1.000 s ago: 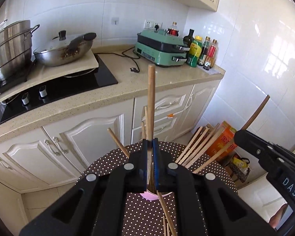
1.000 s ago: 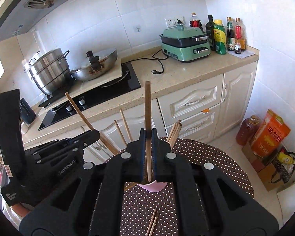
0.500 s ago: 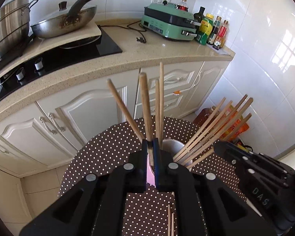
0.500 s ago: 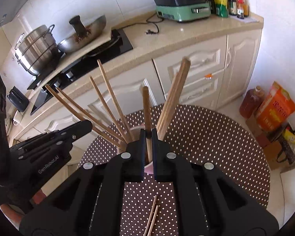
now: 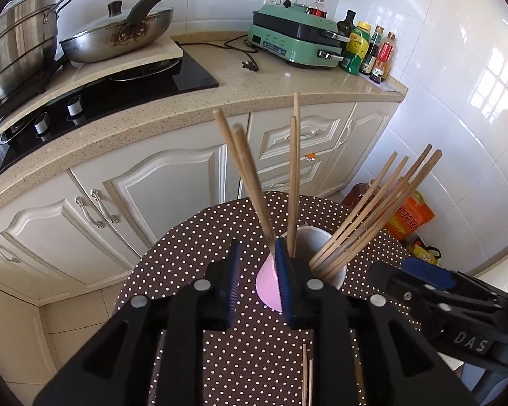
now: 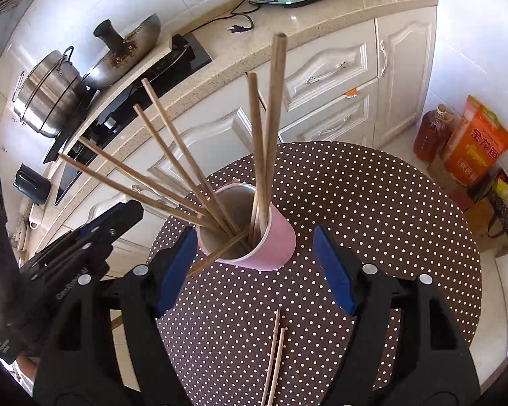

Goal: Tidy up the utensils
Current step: 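Move both open tools back down to the last loose chopsticks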

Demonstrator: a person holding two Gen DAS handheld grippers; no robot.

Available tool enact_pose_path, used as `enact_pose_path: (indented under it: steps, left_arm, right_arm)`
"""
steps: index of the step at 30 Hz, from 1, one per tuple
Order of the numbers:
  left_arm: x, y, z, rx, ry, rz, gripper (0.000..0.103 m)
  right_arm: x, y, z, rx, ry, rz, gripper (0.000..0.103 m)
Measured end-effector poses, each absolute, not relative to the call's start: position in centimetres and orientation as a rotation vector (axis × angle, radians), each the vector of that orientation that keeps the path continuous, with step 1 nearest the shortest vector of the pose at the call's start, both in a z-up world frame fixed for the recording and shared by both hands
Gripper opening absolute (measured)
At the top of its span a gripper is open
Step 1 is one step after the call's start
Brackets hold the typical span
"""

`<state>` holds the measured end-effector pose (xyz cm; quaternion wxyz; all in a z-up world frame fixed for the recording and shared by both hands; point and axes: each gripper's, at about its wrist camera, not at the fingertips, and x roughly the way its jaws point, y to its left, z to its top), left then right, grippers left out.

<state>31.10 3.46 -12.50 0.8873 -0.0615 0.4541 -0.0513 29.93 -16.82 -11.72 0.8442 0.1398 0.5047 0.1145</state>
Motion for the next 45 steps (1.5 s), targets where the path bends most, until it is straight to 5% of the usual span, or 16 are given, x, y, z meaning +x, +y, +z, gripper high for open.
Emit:
enact_pose_path:
  steps: [22,32,45]
  left_arm:
    - [23.1,4.1,-4.9,-0.106,0.763,-0.092,0.044]
    - [16.8,4.5,-0.1,-0.099,0.657,-0.085,0.047]
    - [11.7,4.0,-1.3,-0.059,0.698,-0.125,0.047]
  right_arm:
    - [22.8,-18.9,-2.1,0.278,0.900,0.179,0.078]
    - [15.5,-19.6,4.1,0.200,0.704,0.165,0.093]
    - [11.3,-18.3,-0.1,0.067,0.799,0.116,0.096]
